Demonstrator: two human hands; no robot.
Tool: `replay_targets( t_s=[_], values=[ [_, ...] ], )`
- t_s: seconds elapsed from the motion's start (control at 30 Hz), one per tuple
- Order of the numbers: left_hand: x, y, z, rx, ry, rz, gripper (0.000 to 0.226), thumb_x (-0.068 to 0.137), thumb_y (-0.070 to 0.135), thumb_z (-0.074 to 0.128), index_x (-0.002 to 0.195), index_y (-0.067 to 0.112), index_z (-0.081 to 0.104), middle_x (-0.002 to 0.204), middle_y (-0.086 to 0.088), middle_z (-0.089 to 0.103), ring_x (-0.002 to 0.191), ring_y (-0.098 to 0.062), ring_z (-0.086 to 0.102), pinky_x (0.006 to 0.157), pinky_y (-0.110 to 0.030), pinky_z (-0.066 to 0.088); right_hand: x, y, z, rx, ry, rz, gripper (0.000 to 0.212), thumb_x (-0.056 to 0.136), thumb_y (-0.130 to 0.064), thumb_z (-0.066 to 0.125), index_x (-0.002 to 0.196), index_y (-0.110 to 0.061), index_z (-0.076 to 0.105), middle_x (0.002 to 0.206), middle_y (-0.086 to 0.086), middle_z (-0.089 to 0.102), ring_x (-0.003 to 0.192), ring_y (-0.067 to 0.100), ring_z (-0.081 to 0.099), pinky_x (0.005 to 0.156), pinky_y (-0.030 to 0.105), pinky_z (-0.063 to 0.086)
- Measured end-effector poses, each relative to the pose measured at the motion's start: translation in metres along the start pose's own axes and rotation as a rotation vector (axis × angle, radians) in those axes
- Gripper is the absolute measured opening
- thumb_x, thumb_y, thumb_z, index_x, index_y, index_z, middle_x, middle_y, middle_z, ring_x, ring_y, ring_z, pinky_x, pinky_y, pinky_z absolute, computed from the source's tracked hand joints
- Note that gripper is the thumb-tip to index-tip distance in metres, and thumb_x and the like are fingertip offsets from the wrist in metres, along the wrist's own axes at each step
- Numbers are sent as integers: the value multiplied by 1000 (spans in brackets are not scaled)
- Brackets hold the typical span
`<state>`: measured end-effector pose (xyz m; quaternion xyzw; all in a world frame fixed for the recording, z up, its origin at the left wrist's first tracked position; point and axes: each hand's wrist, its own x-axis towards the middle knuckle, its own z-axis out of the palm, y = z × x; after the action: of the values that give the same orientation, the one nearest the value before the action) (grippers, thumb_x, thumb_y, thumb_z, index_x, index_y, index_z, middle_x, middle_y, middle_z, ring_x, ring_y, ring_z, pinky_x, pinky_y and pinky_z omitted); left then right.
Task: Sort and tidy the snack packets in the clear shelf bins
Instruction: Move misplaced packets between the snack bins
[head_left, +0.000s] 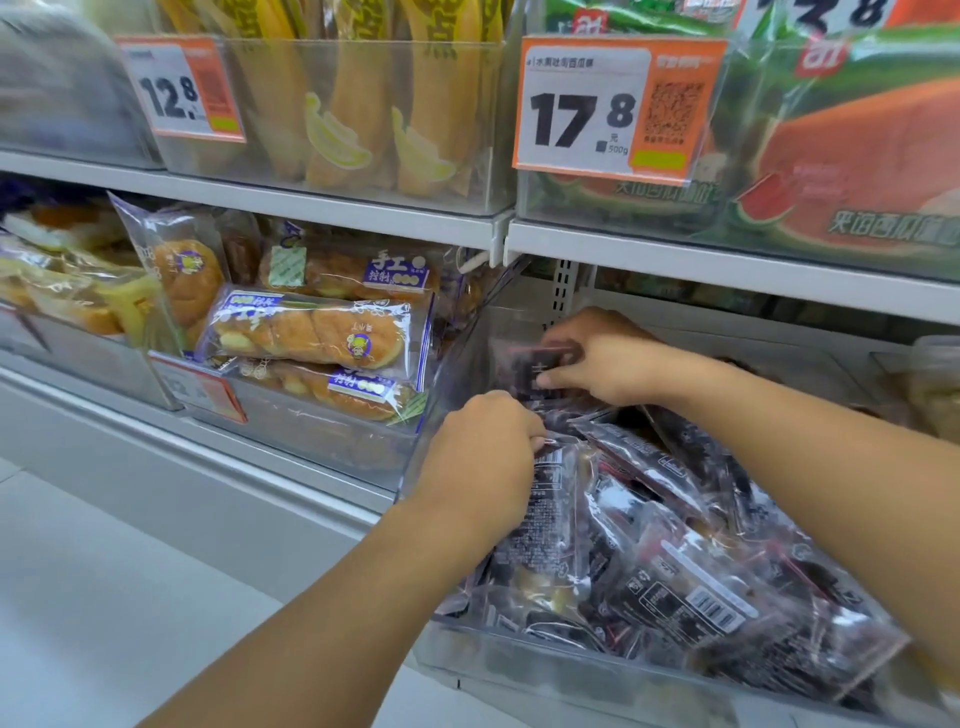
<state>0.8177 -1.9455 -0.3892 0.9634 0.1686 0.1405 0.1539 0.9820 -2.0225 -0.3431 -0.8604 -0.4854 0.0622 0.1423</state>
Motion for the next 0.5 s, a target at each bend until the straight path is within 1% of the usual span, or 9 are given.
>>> replay_targets(
  t_s=[0.07,0.13,0.17,0.23,0.27,0.33,0.4,0.47,0.5],
  values=[
    [-3,1,2,-84,29,-22,34,102,21,54,70,10,56,79,-5,49,74,-26,51,58,-34,29,6,-6,9,7,-12,-47,18,96,-32,65,84,-20,60,72,-6,57,64,12,51,55,23,36],
    [-6,2,2,-153,49,-25,37,102,22,55,68,9,54,80,-10,53,74,-26,50,57,-36,25,11,-11,17,20,-49,-68,5,101,-31,56,97,-28,57,79,-13,54,69,7,49,57,15,34],
    [-8,3,1,-189,60,-22,37,102,22,55,67,9,53,80,-12,54,74,-26,48,58,-36,24,12,-12,20,41,-74,-62,7,102,-31,54,108,-31,58,87,-15,56,75,6,51,63,13,36],
    [-10,6,1,-227,52,-9,35,102,23,55,70,9,54,81,-9,53,76,-26,46,60,-36,27,16,-14,22,34,-126,-20,29,103,-35,51,127,-21,60,107,-7,61,92,15,56,80,23,43],
    [-12,7,0,-221,38,-4,31,103,26,54,74,17,62,88,-5,54,81,-25,50,64,-35,33,18,-15,23,-17,-146,-1,34,103,-37,50,128,-16,60,111,1,64,96,20,59,85,31,47],
    [-16,6,-2,-173,5,11,22,105,30,48,107,26,70,106,-1,54,97,-26,53,80,-38,45,19,-19,21,-150,-220,57,40,105,-41,44,113,-6,63,93,9,63,82,23,58,73,33,47],
    [-22,7,-2,-113,-58,5,27,106,32,40,127,27,57,118,-5,50,106,-31,53,90,-45,46,18,-22,16,-226,-285,133,50,106,-45,37,111,-4,63,89,9,60,75,20,54,68,32,43],
    [-30,10,-1,-121,-135,-21,32,106,31,37,137,25,42,125,-10,52,111,-34,53,92,-46,45,17,-22,12,-212,-353,201,58,105,-51,31,133,-6,56,124,13,61,106,24,58,94,35,44],
    [-33,12,-1,-133,-164,-29,35,106,30,37,140,23,37,126,-12,54,113,-35,54,92,-46,45,16,-23,10,-211,-395,234,63,105,-52,28,142,-6,48,142,14,52,124,27,52,106,37,37]
  ],
)
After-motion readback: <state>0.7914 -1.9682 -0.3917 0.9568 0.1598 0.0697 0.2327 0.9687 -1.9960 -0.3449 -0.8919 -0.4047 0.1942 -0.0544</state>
